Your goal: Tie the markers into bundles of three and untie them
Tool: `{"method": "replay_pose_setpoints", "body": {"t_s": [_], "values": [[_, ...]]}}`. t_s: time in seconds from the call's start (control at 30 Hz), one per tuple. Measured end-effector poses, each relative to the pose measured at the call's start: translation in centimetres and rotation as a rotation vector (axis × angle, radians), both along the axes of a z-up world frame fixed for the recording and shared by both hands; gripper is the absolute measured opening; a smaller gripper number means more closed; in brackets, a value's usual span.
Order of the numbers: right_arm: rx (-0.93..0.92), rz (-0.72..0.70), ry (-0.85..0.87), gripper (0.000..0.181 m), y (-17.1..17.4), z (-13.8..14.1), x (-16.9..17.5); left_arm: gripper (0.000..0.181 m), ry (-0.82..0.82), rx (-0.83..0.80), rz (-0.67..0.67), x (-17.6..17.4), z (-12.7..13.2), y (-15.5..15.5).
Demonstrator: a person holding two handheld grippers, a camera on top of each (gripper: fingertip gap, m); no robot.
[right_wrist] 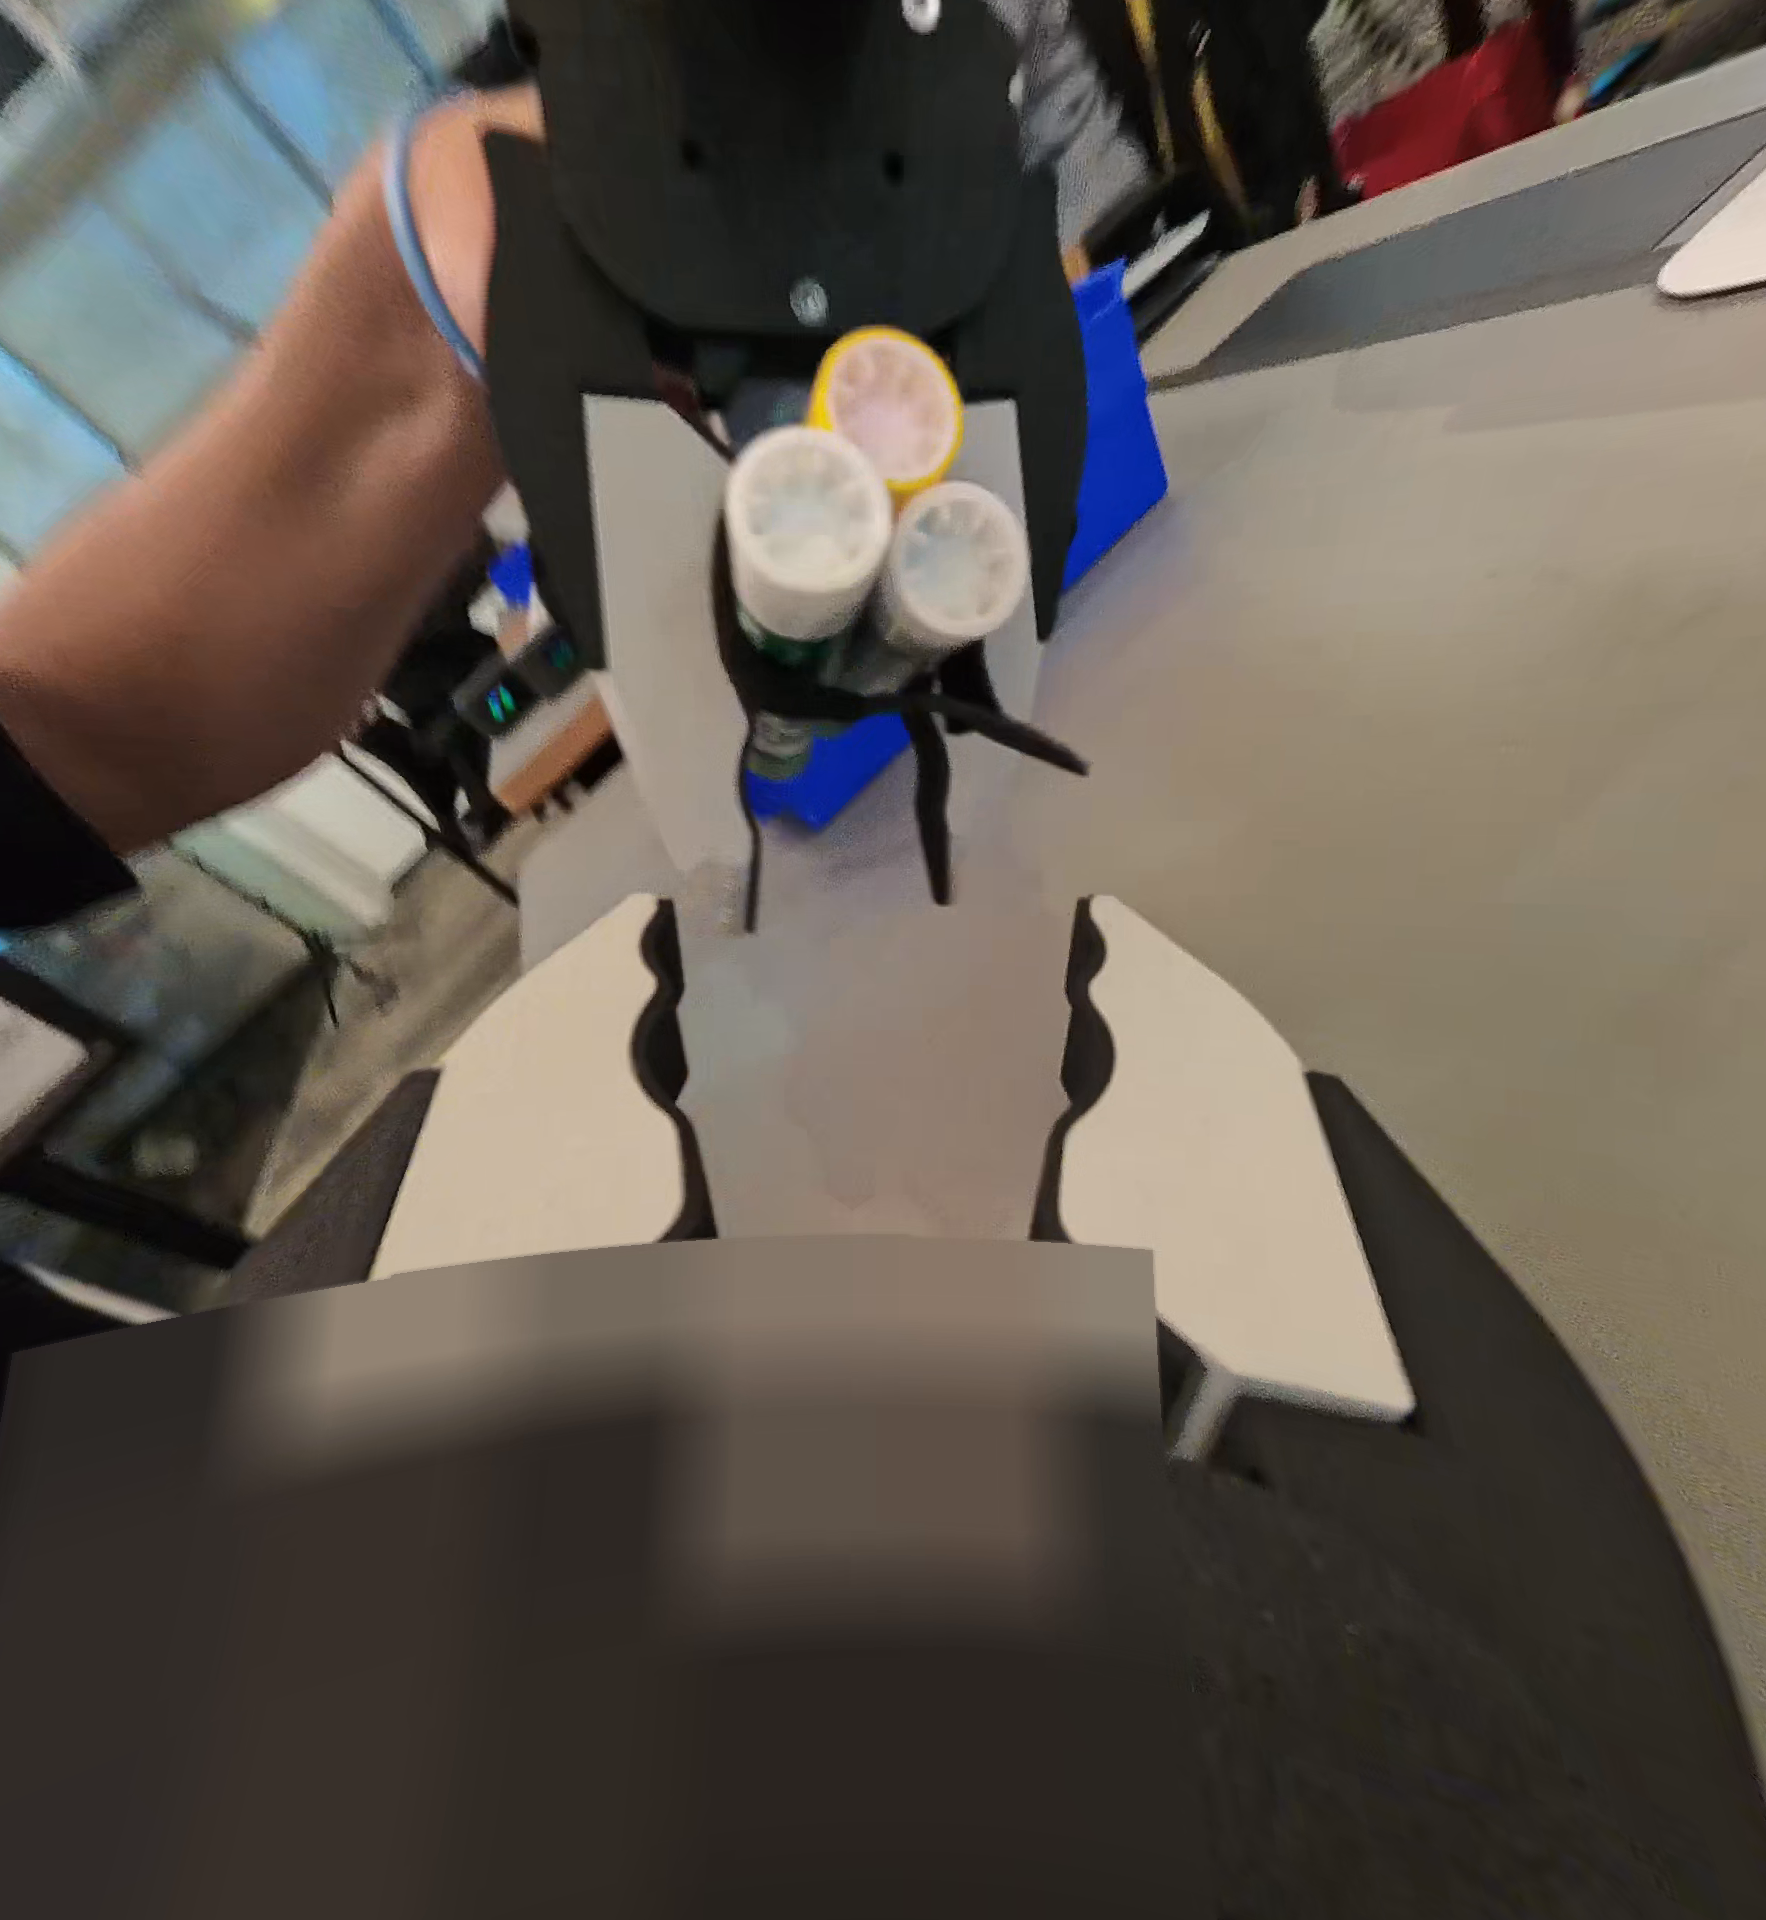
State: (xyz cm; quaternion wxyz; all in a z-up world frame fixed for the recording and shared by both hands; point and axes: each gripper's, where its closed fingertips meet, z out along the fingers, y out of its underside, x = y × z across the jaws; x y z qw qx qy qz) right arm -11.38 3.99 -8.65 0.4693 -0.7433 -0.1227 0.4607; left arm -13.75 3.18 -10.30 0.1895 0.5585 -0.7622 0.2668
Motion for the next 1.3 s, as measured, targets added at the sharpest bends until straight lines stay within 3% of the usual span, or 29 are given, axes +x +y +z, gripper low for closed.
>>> {"method": "replay_pose_setpoints", "body": {"t_s": [0.17, 0.27, 0.8, 1.0, 1.1, 1.13, 1.3], "values": [[0.041, -0.128, 0.202, 0.077, -0.3, 2.9, -0.1, 0.041, 0.003, -0.003, 0.002, 0.0, -0.4, -0.2], [-0.016, -0.097, 0.236, 0.082, 0.1, 2.8, -0.8, 0.041, 0.002, -0.002, -0.003, 0.0, -0.5, -0.5], [-0.038, -0.131, 0.204, 0.090, 1.7, 2.1, -1.2, 0.041, 0.026, 0.006, -0.046, 0.3, -1.1, -1.3], [0.053, -0.105, 0.327, 0.082, 1.0, 4.1, -0.9, 0.041, 0.035, -0.006, -0.079, 0.0, -1.2, -1.9], [0.064, -0.117, 0.293, 0.063, 1.0, 3.8, -0.7, 0.041, 0.019, -0.014, -0.091, 0.2, -0.8, -2.3], [0.056, -0.107, 0.305, 0.059, 1.0, 3.7, -0.7, 0.107, 0.015, -0.015, -0.093, 0.3, -0.6, -2.4], [0.035, -0.091, 0.330, 0.046, 1.1, 3.6, -0.6, 0.106, 0.019, -0.017, -0.098, 0.3, -0.5, -2.5]]}}
